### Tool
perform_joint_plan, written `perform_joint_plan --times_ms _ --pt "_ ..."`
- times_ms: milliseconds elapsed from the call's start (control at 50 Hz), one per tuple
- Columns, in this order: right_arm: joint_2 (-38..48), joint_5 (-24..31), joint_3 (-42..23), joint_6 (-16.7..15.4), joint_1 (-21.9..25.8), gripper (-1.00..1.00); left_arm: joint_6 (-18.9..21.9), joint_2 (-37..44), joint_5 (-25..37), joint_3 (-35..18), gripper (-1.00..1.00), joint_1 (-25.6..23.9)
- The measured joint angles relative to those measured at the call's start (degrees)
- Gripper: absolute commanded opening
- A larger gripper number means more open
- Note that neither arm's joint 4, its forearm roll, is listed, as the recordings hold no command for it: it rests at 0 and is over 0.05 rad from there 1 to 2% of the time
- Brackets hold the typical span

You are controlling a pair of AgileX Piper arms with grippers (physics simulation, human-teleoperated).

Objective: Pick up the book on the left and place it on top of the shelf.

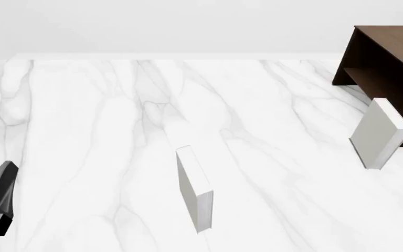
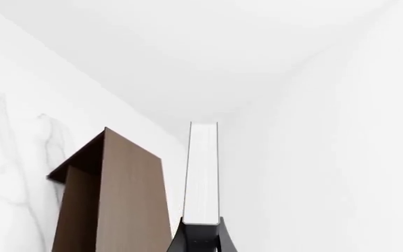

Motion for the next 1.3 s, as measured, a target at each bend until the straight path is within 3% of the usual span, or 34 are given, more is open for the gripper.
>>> perform_joint_plan --times_ms 1300 --pt "15.0 -0.1 -13.1 -5.0 -0.9 -1.0 0.0 0.0 0.0 0.0 1.0 0.0"
